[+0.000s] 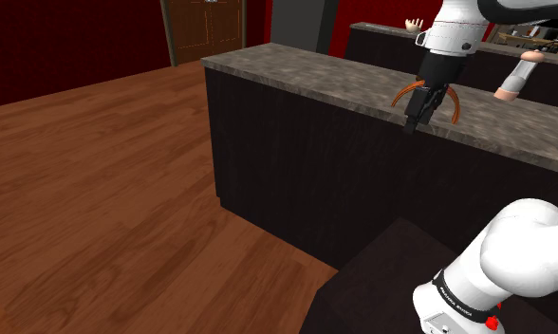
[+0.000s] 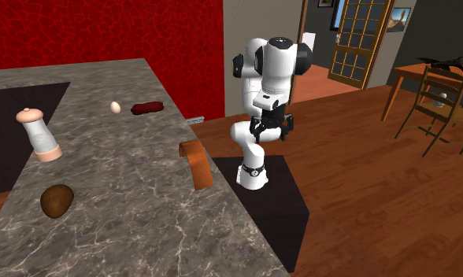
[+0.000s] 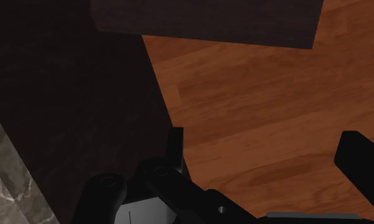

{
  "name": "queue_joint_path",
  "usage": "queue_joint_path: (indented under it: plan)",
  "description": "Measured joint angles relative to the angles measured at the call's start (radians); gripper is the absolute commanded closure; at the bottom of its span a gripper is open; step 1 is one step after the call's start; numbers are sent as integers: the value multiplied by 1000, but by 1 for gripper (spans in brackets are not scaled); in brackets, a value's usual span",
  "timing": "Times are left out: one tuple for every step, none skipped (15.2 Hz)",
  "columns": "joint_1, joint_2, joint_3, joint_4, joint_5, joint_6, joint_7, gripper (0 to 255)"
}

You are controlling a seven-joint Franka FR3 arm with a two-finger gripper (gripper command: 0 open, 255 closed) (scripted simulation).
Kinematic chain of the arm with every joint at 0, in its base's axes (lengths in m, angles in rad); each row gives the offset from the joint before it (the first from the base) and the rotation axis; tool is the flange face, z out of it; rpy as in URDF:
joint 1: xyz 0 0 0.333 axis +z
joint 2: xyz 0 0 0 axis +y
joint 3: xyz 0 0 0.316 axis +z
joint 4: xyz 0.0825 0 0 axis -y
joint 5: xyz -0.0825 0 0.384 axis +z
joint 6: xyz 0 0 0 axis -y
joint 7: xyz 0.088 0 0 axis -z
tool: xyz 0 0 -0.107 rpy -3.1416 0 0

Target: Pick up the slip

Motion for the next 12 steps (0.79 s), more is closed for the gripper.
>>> queue_joint_path:
  plan:
    - [0,0,0,0,0,0,0,0]
    - [-2,6,-10,9,-7,-2,-12,0]
    - [-6,17,-26,26,-20,-6,-32,0]
    - [-10,24,-42,35,-31,-6,-51,0]
    - [-13,32,-59,41,-43,-2,-73,0]
    - [-16,55,-78,62,-56,2,-96,0]
    - [-20,69,-97,79,-68,1,-120,0]
    - [-25,90,-124,111,-85,-7,-153,0]
    - [-29,100,-144,138,-98,-20,-181,0]
    - [-30,123,-162,163,-107,-19,-205,0]
    - [-33,140,-183,181,-118,-15,-232,0]
    - [-35,164,-205,218,-128,-25,-262,0]
